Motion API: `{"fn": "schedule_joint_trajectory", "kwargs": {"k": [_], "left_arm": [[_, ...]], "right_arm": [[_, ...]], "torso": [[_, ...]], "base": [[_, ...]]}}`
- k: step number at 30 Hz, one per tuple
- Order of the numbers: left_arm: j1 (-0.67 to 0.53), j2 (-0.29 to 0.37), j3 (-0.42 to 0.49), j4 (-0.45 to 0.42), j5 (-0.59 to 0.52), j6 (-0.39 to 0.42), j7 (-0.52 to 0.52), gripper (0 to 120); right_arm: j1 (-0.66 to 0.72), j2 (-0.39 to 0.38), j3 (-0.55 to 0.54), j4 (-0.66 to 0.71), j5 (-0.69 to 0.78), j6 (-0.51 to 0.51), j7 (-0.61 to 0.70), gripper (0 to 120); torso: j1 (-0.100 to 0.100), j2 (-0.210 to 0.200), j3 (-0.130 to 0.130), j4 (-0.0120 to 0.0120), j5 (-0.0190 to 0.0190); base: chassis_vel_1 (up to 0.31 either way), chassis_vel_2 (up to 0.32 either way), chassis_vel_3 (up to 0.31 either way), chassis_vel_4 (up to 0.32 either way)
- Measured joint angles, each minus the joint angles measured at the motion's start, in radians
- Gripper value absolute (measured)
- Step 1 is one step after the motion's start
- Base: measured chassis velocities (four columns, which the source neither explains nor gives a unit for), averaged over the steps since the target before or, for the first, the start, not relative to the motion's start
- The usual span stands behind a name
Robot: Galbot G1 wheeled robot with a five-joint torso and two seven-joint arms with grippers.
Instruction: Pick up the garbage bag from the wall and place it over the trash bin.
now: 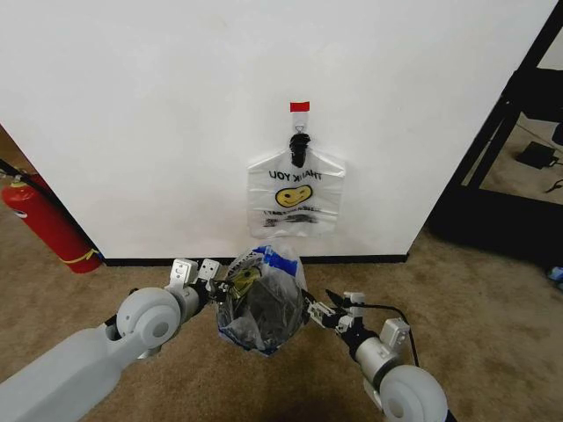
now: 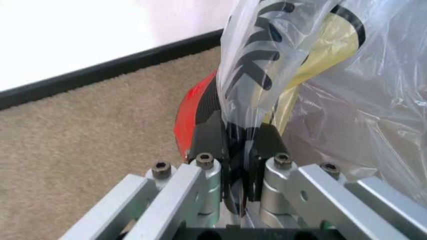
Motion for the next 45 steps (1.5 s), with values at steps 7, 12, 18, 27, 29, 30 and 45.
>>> {"fn": "schedule_joint_trajectory", "kwargs": {"k": [7, 12, 18, 27, 29, 30, 45], "left_arm": [[0.014, 0.01, -0.005, -0.047, 0.086, 0.047, -0.038, 4], [0.019, 0.005, -0.003, -0.063, 0.105, 0.063, -0.044, 4], [0.019, 0.005, 0.0, -0.084, 0.102, 0.065, -0.047, 4], [0.019, 0.011, 0.002, -0.096, 0.092, 0.065, -0.047, 4], [0.018, 0.011, 0.003, -0.096, 0.09, 0.065, -0.047, 4], [0.016, 0.009, 0.005, -0.096, 0.083, 0.065, -0.047, 4], [0.016, 0.007, 0.006, -0.099, 0.067, 0.064, -0.05, 4]], "right_arm": [[0.006, -0.056, -0.037, -0.051, -0.435, 0.345, -0.125, 100], [0.074, -0.091, -0.061, -0.087, -0.611, 0.411, -0.186, 100], [0.173, -0.102, -0.112, -0.195, -0.732, 0.431, -0.192, 100], [0.235, -0.089, -0.155, -0.254, -0.762, 0.43, -0.174, 80], [0.239, -0.089, -0.157, -0.257, -0.768, 0.43, -0.174, 79], [0.246, -0.088, -0.16, -0.261, -0.782, 0.431, -0.174, 73], [0.265, -0.092, -0.173, -0.283, -0.825, 0.417, -0.181, 21]], "torso": [[0.0, 0.0, 0.0, -0.0001, 0.0001], [0.0, 0.0, 0.0, 0.0001, 0.0001], [0.0, 0.0, 0.0, 0.0001, 0.0001], [0.0, 0.0, 0.0, 0.0, 0.0], [0.0, 0.0, 0.0, 0.0, 0.0], [0.0, 0.0, 0.0, 0.0, 0.0], [0.0, 0.0, 0.0, -0.0001, 0.0]], "base": [[0.0, 0.0, 0.0, 0.0], [0.0, 0.0, 0.0, 0.0], [0.0, 0.0, 0.0, 0.0], [0.0, 0.0, 0.0, 0.0], [0.0, 0.0, 0.0, 0.0], [0.0, 0.0, 0.0, 0.0], [0.0, 0.0, 0.0, 0.0]]}}
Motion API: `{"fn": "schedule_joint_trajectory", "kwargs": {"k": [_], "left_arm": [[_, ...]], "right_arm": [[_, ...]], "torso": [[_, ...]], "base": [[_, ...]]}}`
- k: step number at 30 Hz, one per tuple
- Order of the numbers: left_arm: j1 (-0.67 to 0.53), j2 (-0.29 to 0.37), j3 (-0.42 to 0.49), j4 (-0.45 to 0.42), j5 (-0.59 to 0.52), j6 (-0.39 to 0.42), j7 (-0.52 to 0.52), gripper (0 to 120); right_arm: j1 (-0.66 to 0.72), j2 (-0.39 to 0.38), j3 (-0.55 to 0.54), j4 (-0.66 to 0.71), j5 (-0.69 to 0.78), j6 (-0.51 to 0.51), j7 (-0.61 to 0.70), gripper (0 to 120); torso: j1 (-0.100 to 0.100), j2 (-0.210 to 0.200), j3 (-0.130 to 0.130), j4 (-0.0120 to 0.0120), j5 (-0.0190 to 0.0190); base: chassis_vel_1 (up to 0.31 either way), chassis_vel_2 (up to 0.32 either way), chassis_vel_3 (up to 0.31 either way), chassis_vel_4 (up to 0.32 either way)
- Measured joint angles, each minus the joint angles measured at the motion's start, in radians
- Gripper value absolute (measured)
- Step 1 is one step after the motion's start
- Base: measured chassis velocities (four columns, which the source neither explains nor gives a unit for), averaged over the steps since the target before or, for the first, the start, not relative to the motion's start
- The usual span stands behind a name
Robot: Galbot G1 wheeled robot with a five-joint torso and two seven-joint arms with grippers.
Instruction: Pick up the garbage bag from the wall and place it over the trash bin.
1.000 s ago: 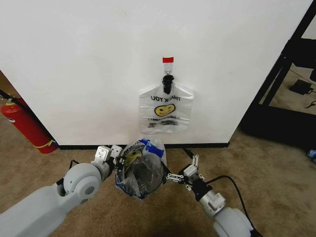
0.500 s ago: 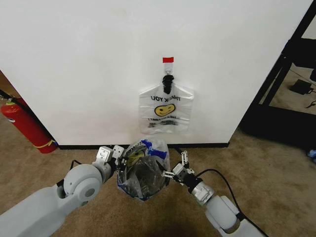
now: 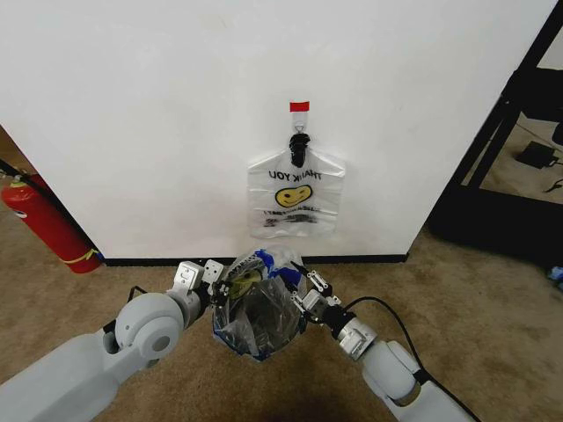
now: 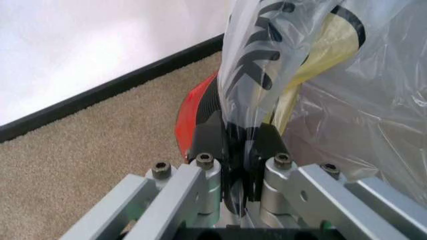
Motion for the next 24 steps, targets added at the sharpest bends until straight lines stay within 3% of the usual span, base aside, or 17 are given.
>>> {"fn": "schedule_joint_trajectory", "kwargs": {"k": [5, 8, 12, 14, 20, 24], "left_arm": [[0.001, 0.0, -0.004, 0.002, 0.0, 0.0, 0.001, 4], [0.005, 0.002, -0.007, 0.002, 0.002, -0.001, 0.003, 4], [0.016, 0.006, -0.014, -0.003, 0.02, -0.001, 0.017, 4], [0.019, 0.008, -0.016, -0.004, 0.023, -0.001, 0.02, 4], [0.057, 0.017, -0.045, -0.047, 0.053, -0.016, 0.054, 4], [0.072, 0.019, -0.052, -0.064, 0.074, -0.023, 0.07, 4]], "right_arm": [[-0.015, -0.003, -0.004, 0.005, 0.08, -0.013, 0.02, 0], [-0.022, -0.002, -0.005, 0.015, 0.116, -0.029, 0.026, 0], [-0.038, 0.003, -0.018, 0.073, 0.345, -0.111, 0.07, 0], [-0.038, 0.005, -0.018, 0.081, 0.385, -0.126, 0.079, 0], [-0.011, 0.033, 0.012, 0.108, 0.746, -0.27, 0.201, 0], [0.001, 0.045, 0.036, 0.085, 0.873, -0.315, 0.254, 0]], "torso": [[0.0, 0.0, 0.0, 0.0, 0.0], [0.0, 0.0, 0.0, 0.0, 0.0], [0.0, 0.0, 0.0, 0.0, -0.0001], [0.0, 0.0, 0.0, 0.0, 0.0], [0.0, 0.0, 0.0, 0.0, 0.0], [0.0, 0.0, 0.0, 0.0, 0.0001]], "base": [[0.0, 0.0, 0.0, 0.0], [0.0, 0.0, 0.0, 0.0], [0.0, 0.0, 0.0, 0.0], [0.0, 0.0, 0.0, 0.0], [0.0, 0.0, 0.0, 0.0], [0.0, 0.0, 0.0, 0.0]]}}
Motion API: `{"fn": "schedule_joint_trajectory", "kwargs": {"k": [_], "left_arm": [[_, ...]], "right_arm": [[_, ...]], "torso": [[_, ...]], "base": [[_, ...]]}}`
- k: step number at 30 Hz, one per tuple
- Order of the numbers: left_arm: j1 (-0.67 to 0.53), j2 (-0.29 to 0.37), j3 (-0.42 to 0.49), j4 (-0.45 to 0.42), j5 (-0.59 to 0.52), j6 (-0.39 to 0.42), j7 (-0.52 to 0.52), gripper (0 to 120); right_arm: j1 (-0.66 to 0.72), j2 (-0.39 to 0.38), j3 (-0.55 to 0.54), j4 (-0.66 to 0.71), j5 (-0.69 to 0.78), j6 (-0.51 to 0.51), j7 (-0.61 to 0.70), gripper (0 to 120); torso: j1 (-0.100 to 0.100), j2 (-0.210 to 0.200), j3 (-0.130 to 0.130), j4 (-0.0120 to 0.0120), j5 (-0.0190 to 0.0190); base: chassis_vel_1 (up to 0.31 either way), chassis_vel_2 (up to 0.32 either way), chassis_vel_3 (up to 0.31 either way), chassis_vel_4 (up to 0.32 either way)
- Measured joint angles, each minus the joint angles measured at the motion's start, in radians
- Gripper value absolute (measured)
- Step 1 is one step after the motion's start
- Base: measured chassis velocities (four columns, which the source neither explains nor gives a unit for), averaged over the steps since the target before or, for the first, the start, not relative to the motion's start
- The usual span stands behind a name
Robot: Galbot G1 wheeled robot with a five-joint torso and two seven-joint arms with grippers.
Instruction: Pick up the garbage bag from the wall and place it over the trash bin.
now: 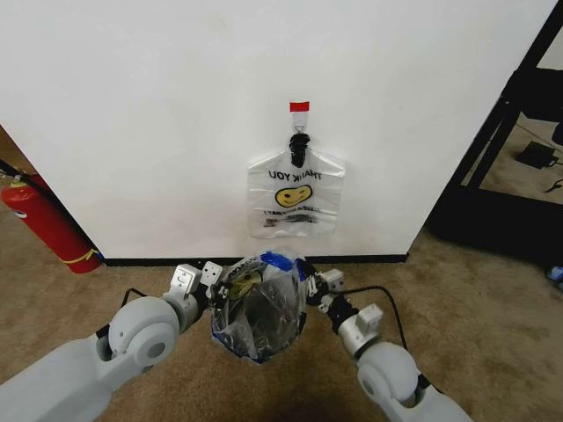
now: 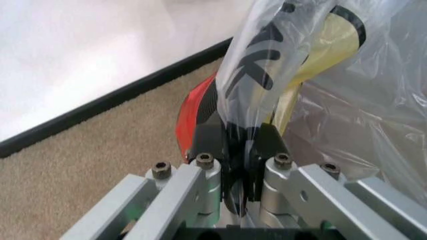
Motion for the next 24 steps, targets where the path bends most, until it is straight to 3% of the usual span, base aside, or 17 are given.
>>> {"fn": "schedule_joint_trajectory", "kwargs": {"k": [2, 8, 24], "left_arm": [[0.023, 0.007, -0.001, -0.013, 0.069, -0.02, 0.035, 4], [0.064, 0.03, 0.004, -0.063, 0.205, -0.048, 0.094, 4], [0.106, 0.054, 0.033, -0.102, 0.323, -0.089, 0.16, 4]], "right_arm": [[0.006, 0.007, 0.019, -0.016, 0.083, -0.019, 0.027, 0], [0.01, 0.002, 0.029, -0.016, 0.148, -0.033, 0.033, 0], [0.05, -0.007, 0.017, -0.028, 0.177, -0.12, 0.047, 0]], "torso": [[0.0, 0.0, 0.0, 0.0, -0.0001], [0.0, 0.0, 0.0, 0.0, 0.0], [0.0, 0.0, 0.0, 0.0, -0.0002]], "base": [[0.0, 0.0, 0.0, 0.0], [0.0, 0.0, 0.0, 0.0], [0.0, 0.0, 0.0, 0.0]]}}
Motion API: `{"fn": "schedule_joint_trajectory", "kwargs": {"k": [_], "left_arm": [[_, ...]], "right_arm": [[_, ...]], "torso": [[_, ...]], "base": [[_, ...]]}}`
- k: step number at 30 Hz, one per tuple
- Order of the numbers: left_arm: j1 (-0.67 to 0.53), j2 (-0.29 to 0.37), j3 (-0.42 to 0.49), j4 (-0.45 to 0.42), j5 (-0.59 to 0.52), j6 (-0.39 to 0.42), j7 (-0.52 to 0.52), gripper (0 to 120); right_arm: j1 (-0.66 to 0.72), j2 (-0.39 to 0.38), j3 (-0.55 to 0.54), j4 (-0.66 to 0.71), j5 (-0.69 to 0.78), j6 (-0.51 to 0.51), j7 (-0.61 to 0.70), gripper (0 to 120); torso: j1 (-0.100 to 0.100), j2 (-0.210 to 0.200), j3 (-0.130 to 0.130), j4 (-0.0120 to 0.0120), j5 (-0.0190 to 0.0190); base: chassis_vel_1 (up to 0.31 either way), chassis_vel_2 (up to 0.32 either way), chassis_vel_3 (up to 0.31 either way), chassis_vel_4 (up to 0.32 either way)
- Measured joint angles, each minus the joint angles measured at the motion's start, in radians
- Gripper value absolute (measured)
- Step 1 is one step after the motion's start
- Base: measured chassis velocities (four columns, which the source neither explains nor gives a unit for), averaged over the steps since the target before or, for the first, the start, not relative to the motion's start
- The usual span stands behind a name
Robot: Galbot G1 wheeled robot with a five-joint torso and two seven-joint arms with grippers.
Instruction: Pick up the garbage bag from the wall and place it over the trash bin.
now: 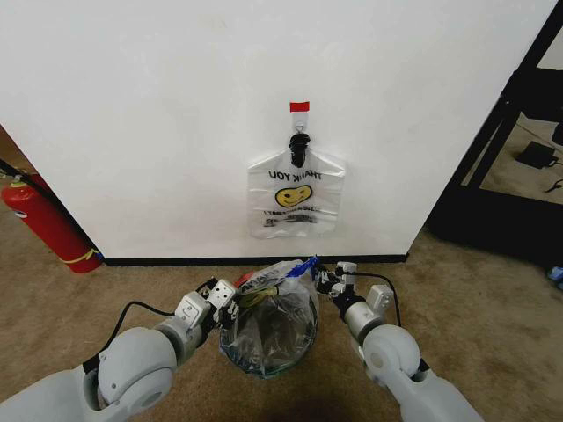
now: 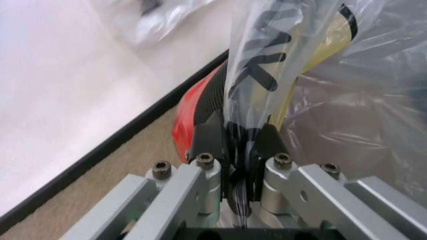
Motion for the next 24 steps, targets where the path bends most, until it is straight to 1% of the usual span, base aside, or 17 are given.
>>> {"fn": "schedule_joint_trajectory", "kwargs": {"k": [4, 10, 13, 16, 20, 24], "left_arm": [[-0.005, 0.012, 0.001, -0.021, 0.006, -0.009, 0.035, 4], [-0.008, 0.02, 0.008, -0.023, 0.026, -0.038, 0.087, 4], [-0.008, 0.025, 0.009, -0.023, 0.044, -0.058, 0.121, 4], [-0.008, 0.036, 0.016, -0.021, 0.088, -0.091, 0.169, 4], [-0.009, 0.039, 0.022, -0.017, 0.116, -0.117, 0.196, 4], [-0.023, 0.032, 0.024, -0.005, 0.104, -0.126, 0.2, 4]], "right_arm": [[0.001, -0.002, 0.002, -0.021, 0.003, -0.016, 0.001, 0], [0.006, 0.002, 0.002, -0.039, 0.002, -0.042, 0.02, 0], [0.01, 0.005, 0.004, -0.052, 0.006, -0.051, 0.026, 0], [0.014, 0.005, 0.007, -0.068, 0.014, -0.062, 0.025, 0], [0.017, 0.002, 0.009, -0.076, 0.014, -0.077, 0.025, 0], [0.016, -0.006, 0.011, -0.088, -0.012, -0.087, 0.024, 0]], "torso": [[0.0, 0.0, 0.0, 0.0, 0.0003], [0.0, 0.0, 0.0, 0.0, 0.0001], [0.0, 0.0, 0.0, 0.0001, 0.0002], [0.0, 0.0, 0.0, 0.0001, 0.0002], [0.0, 0.0, 0.0, 0.0001, 0.0001], [0.0, 0.0, 0.0, 0.0001, 0.0001]], "base": [[0.0, 0.0, 0.0, 0.0], [0.0, 0.0, 0.0, 0.0], [0.0, 0.0, 0.0, 0.0], [0.0, 0.0, 0.0, 0.0], [0.0, 0.0, 0.0, 0.0], [0.0, 0.0, 0.0, 0.0]]}}
